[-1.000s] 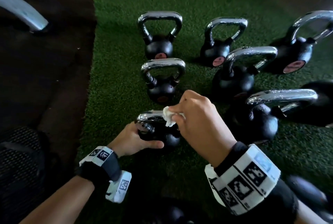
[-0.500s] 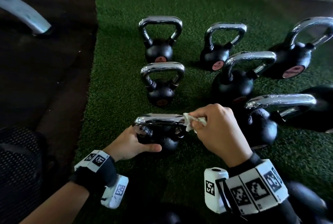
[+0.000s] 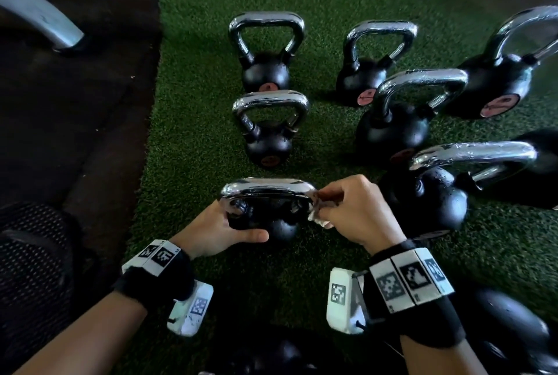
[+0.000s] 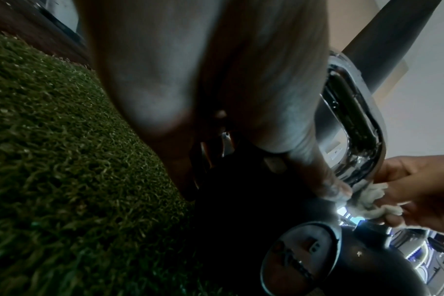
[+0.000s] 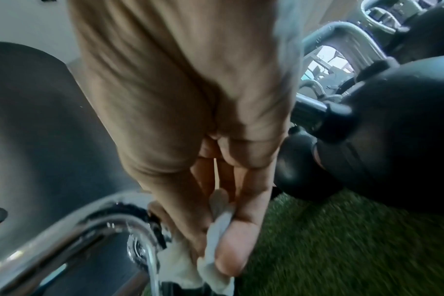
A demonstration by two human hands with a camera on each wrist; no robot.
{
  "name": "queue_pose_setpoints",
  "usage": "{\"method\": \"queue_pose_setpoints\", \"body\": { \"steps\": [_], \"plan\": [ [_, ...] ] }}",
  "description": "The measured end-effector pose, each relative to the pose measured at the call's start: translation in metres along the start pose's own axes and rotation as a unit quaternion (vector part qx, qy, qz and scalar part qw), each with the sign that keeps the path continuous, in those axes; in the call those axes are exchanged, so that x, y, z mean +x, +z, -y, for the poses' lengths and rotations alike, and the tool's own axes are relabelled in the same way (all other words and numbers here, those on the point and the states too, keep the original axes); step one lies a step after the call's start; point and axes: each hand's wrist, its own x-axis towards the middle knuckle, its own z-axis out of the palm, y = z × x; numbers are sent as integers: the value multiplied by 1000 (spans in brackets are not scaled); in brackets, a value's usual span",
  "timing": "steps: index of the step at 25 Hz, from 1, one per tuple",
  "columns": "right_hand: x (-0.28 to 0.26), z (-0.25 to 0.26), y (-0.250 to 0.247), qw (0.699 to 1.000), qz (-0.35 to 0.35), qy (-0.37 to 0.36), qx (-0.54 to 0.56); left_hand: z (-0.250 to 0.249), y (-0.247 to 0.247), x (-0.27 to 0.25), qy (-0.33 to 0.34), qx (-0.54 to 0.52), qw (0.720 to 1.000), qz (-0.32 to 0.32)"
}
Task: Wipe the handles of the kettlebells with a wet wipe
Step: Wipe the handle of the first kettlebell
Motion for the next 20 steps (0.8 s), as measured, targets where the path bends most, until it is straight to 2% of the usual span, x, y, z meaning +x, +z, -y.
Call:
{"method": "queue_pose_setpoints", "body": {
  "steps": [4,5,6,7,8,9,10,12,14,16,18,20],
  "plan": [
    [-1,-9,15,995,26,40,82,-13,-1,-7,1,-40,999,13],
    [-1,-13,14,995,25,45,91,-18,-4,-10,-6,-23,999,22],
    [-5,-18,11,995,27,54,86,-21,-9,-13,-24,36,998,36],
    [-8,-21,6,994,38,64,78,-27,-17,-19,-51,138,987,64],
    [-13,-23,-1,993,61,71,79,-33,-26,-27,-85,242,961,104],
    [-20,-23,-8,989,89,68,94,-38,-35,-38,-112,298,936,147],
    [-26,-20,-16,985,117,53,116,-45,-42,-49,-116,288,932,185],
    [-37,-6,-29,974,141,-1,175,-65,-48,-69,-68,148,962,218],
    [-42,10,-36,960,121,-57,247,-86,-44,-80,-3,-21,990,142],
    [-43,26,-36,939,102,-111,310,-108,-38,-80,46,-161,984,60],
    [-43,39,-31,924,91,-147,342,-125,-31,-79,100,-194,975,38],
    [-41,47,-23,917,66,-150,363,-135,-26,-78,155,-146,977,8]
  ]
}}
